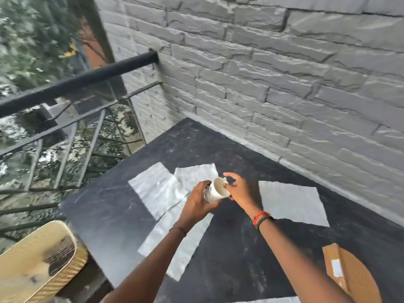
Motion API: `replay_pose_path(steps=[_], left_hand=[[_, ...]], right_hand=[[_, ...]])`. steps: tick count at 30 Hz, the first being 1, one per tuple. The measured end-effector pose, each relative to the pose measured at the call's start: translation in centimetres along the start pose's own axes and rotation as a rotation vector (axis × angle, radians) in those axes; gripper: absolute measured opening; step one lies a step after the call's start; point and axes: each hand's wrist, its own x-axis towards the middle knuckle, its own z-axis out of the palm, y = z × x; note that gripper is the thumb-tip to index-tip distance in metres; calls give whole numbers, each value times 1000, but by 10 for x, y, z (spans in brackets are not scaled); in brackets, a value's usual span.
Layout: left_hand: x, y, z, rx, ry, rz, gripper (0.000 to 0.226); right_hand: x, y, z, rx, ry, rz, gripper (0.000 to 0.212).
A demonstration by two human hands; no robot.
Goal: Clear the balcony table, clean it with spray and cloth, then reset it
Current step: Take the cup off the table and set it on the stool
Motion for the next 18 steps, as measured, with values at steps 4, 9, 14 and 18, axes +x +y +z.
replay_pose_path(steps=[4, 9, 14, 18], left_hand=[[-48, -27, -62, -44, 99, -89, 54], [-117, -61, -133, -5, 182, -201, 56], [-191, -98, -201, -43, 173, -236, 67], [-243, -126, -233, -42, 169, -289, 67]], right_hand=[[-30, -47, 54, -184, -118, -164, 30], [-75, -89, 118, -300, -320, -399, 25], [-125, -126, 192, -383, -487, -598, 17], [-159, -142, 249, -466, -676, -646, 19]])
